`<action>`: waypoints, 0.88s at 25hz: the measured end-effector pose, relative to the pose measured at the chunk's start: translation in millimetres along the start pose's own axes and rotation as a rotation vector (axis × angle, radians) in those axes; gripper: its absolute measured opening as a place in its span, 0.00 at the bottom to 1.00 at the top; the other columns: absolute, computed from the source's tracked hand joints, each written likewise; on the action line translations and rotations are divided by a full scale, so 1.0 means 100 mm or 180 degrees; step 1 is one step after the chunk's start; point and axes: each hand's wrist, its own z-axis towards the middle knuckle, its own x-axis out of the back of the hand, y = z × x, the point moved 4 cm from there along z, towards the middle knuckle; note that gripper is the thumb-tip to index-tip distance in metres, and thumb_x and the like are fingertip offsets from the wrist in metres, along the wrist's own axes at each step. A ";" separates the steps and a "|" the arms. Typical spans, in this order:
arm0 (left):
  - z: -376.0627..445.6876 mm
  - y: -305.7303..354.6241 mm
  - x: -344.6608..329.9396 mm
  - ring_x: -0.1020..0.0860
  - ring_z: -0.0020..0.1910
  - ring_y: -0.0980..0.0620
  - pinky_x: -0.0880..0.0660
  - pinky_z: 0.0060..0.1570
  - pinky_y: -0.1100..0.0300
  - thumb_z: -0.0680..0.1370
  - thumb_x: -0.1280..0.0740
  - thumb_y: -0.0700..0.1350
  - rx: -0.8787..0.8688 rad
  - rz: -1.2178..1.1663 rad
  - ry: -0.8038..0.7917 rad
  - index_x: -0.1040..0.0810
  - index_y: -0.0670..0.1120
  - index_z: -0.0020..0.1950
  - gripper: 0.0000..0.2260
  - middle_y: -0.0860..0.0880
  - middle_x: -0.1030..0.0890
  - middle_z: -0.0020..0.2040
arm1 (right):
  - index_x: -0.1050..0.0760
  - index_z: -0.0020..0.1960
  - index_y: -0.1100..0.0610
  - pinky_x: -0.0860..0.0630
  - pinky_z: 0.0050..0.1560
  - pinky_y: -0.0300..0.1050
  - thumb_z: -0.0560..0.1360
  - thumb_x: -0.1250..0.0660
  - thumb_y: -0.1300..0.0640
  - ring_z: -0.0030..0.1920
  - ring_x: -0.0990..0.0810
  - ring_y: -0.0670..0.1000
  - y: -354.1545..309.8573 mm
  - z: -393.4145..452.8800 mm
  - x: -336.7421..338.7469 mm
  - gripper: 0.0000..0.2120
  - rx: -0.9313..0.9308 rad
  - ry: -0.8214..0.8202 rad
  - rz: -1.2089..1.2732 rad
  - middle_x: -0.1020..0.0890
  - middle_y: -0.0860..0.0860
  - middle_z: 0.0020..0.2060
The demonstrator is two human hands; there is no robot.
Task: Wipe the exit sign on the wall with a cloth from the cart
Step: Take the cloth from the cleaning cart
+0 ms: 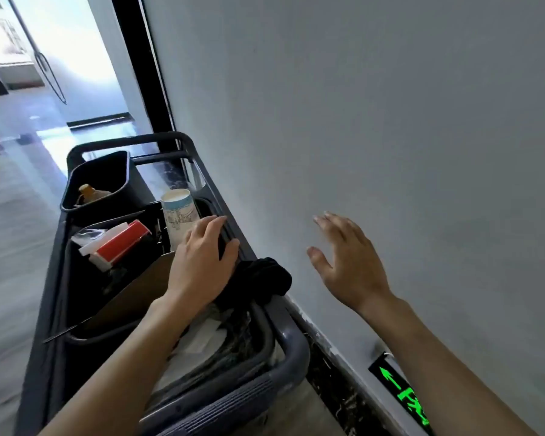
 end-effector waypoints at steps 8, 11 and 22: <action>-0.19 -0.63 -0.83 0.31 0.68 0.48 0.30 0.63 0.55 0.81 0.38 0.51 0.0809 -0.0289 -0.0821 0.32 0.48 0.73 0.21 0.49 0.31 0.71 | 0.47 0.80 0.48 0.41 0.75 0.50 0.79 0.38 0.46 0.78 0.44 0.53 0.01 0.33 -1.32 0.33 -0.0071 -0.1769 0.0098 0.44 0.49 0.80; -0.24 -0.69 -1.03 0.30 0.67 0.50 0.29 0.63 0.56 0.81 0.38 0.51 0.0858 -0.0362 -0.0951 0.33 0.48 0.74 0.22 0.50 0.31 0.71 | 0.48 0.80 0.48 0.43 0.77 0.49 0.77 0.35 0.51 0.79 0.44 0.53 0.03 0.41 -1.59 0.36 -0.0186 -0.2150 0.0317 0.44 0.51 0.80; -0.19 -0.60 -1.39 0.27 0.63 0.52 0.34 0.56 0.64 0.78 0.32 0.46 0.0452 -0.0583 -0.1373 0.31 0.52 0.72 0.23 0.54 0.27 0.66 | 0.24 0.57 0.46 0.23 0.48 0.43 0.67 0.34 0.65 0.50 0.18 0.54 0.25 0.32 -1.49 0.22 -0.0951 -0.1825 0.1062 0.17 0.49 0.50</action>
